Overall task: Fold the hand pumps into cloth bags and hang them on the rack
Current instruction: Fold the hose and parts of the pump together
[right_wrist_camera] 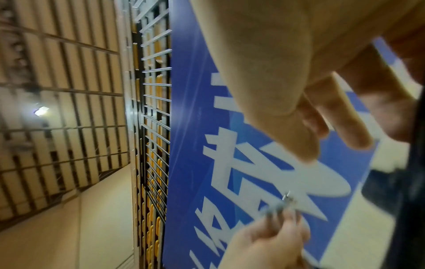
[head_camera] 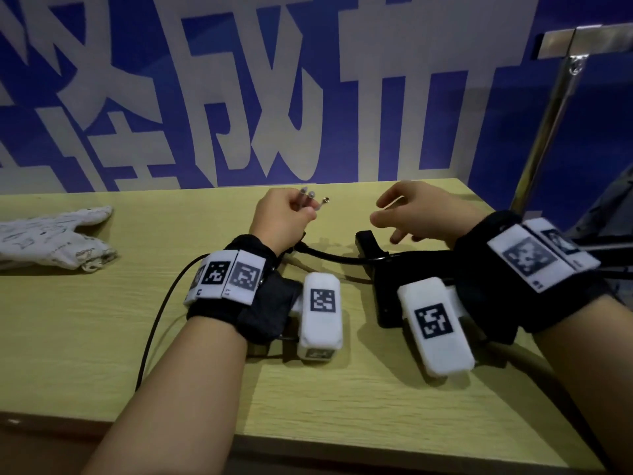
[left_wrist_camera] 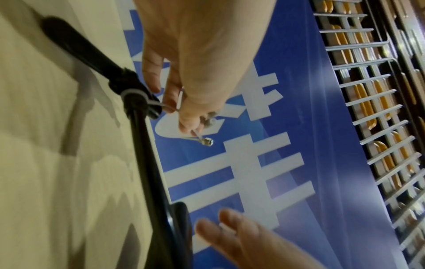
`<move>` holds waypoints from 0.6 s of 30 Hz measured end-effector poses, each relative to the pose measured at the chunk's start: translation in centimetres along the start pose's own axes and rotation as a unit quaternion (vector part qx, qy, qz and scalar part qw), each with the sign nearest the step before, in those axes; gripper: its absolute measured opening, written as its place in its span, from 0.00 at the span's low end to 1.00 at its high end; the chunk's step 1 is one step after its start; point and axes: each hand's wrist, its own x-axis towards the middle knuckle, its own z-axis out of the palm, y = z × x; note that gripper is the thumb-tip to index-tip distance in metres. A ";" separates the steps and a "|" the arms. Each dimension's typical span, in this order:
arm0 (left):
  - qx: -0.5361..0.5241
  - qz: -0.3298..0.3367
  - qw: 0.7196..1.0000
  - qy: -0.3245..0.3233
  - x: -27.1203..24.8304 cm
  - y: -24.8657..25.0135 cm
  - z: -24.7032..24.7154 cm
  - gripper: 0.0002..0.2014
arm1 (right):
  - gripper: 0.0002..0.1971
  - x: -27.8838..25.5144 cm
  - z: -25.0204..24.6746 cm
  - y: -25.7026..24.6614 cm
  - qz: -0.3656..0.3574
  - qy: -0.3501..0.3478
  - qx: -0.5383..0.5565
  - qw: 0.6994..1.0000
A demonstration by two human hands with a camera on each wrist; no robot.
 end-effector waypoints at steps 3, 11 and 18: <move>-0.011 -0.027 0.997 0.069 0.4 -1.3 -0.8 0.06 | 0.26 -0.2 -1.7 0.7 0.039 -0.111 -0.134 0.984; 0.104 -0.187 0.972 -0.093 0.2 -1.1 -1.1 0.17 | 0.23 -1.5 -1.5 0.9 0.025 -0.158 -0.242 0.957; -0.138 -0.219 0.965 -0.040 0.3 -0.7 -1.1 0.12 | 0.27 -1.0 -0.2 0.8 -0.011 -0.131 -0.134 0.982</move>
